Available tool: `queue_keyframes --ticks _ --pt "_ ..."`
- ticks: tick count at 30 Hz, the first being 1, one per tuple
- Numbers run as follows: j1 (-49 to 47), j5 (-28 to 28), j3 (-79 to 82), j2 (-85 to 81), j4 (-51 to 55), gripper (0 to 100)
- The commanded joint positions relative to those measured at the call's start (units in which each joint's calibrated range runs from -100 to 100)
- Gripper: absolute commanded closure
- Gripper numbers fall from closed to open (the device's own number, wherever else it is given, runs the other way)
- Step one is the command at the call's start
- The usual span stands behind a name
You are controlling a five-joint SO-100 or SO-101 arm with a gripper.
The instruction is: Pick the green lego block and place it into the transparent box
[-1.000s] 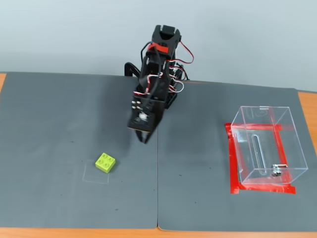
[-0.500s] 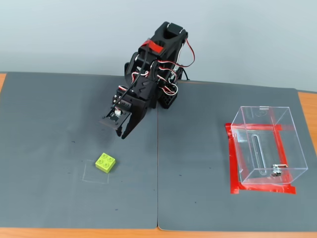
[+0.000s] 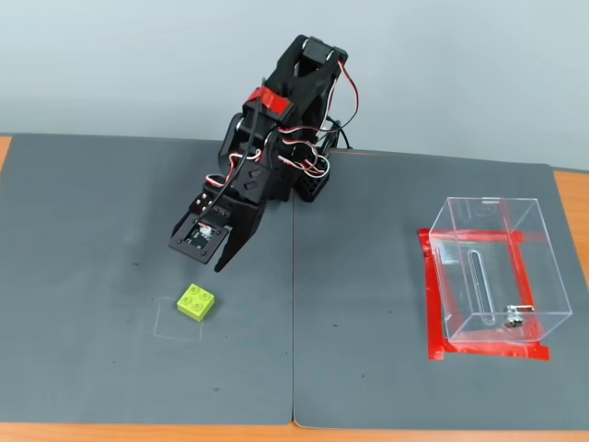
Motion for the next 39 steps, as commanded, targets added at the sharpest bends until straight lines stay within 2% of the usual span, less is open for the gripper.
queue_keyframes --ticks 1,13,25,39 --pt "-0.38 0.28 -3.08 2.09 -2.13 68" --pt "-1.5 0.28 -3.08 9.46 -9.43 69" --pt "-1.2 0.28 -3.62 14.55 -11.42 69" --pt "-1.43 0.33 -11.85 24.22 -10.99 69"
